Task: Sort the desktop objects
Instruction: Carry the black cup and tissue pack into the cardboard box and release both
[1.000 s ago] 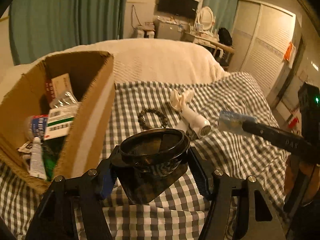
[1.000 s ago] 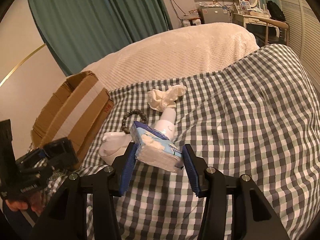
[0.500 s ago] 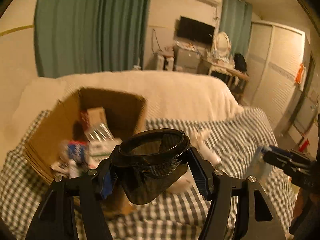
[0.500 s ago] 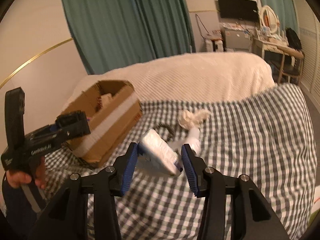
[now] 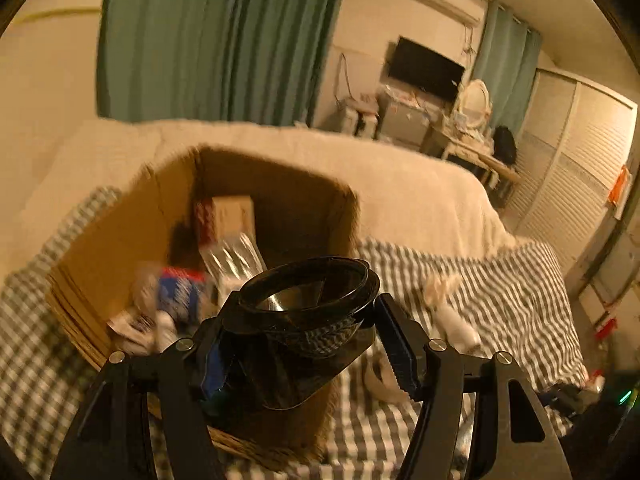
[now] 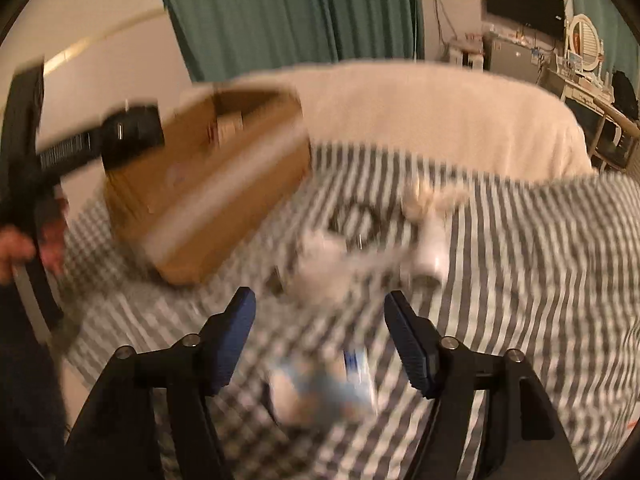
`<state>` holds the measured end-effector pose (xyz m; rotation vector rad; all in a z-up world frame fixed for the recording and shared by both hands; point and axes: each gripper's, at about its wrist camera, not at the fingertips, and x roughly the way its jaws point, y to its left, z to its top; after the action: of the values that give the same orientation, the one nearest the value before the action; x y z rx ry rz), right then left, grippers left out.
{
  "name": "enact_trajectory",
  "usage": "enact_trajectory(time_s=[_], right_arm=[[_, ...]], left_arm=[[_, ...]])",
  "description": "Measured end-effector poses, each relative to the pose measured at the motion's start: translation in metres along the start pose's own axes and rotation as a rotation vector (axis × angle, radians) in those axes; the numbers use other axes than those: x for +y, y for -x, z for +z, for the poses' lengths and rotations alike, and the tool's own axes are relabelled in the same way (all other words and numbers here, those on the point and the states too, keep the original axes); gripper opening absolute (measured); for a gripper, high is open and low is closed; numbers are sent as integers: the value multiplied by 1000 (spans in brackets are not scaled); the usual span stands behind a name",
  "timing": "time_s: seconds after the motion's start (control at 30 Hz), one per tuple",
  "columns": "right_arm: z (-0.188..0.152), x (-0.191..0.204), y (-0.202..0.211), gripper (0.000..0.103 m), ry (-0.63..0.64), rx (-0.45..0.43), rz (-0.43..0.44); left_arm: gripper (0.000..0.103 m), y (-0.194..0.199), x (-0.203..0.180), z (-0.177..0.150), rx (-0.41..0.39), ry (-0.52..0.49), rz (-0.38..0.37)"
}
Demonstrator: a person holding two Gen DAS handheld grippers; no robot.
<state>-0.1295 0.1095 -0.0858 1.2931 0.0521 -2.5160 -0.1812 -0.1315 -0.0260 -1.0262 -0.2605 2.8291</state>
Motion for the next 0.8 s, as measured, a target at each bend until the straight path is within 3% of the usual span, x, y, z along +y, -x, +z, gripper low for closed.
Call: enact_trajectory(time_s=[0.1, 0.2, 0.63, 0.8], right_arm=[[-27, 0, -16, 67, -3, 67, -4], [-34, 0, -20, 72, -19, 76, 17], [-34, 15, -27, 73, 9, 85, -18], [-37, 15, -26, 63, 1, 73, -39]], left_arm=[[67, -5, -19, -11, 13, -71, -27], [67, -8, -30, -15, 15, -110, -42], [67, 8, -20, -9, -32, -67, -36], [67, 9, -15, -10, -32, -52, -37]])
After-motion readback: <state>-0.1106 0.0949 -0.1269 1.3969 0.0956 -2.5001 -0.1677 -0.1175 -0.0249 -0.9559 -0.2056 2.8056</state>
